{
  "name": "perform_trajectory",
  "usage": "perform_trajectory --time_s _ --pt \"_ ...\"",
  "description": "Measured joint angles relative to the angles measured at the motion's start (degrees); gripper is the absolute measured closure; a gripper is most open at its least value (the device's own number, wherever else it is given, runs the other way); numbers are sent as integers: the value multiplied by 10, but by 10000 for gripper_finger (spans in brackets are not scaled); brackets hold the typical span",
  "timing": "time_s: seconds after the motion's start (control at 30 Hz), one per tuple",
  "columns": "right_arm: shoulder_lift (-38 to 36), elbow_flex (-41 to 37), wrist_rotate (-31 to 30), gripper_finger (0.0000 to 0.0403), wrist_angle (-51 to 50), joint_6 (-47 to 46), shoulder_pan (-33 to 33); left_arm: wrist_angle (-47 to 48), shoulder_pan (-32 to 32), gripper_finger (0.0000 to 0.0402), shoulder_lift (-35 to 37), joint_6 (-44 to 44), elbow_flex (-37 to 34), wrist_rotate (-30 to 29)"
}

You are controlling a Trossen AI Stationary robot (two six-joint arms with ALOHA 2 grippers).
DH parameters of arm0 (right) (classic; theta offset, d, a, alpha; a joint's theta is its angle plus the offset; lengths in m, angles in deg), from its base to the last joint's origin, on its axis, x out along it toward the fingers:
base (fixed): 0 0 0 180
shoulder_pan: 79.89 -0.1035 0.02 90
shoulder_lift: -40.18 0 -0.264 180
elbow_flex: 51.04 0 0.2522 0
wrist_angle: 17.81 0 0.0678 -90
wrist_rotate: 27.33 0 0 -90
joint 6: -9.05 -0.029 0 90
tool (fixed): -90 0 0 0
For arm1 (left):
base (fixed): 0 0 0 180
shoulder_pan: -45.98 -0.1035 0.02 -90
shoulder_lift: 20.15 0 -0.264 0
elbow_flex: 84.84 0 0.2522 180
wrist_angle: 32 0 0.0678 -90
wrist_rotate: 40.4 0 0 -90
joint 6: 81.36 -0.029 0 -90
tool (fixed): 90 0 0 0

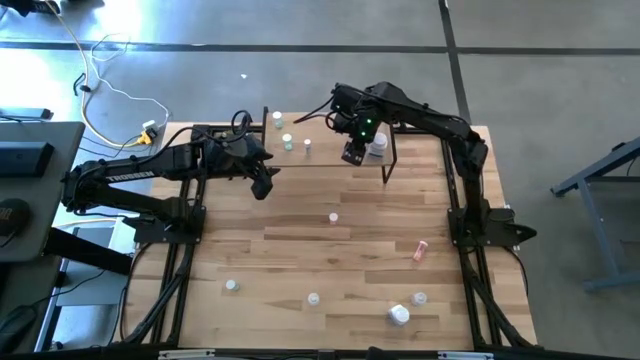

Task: Pick and place medicine bottles onto shelf by color
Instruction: Put the pink pill bottle on the shelf, then put the green pill bottle on the shelf

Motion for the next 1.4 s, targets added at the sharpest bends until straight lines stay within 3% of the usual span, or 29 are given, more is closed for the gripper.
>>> perform_trajectory --time_s 0.6,0.93,1.13,1.4 --pt "-31 10 1 201 33 2 3 -1 0 183 0 6 0 2" --pt "-32 85 1 201 22 2 2 7 12 183 0 38 0 76" --pt "-33 108 1 201 7 -2 2 72 57 183 0 67 0 77" --pt "-40 109 1 201 3 -38 -2 151 163 183 0 134 0 77"
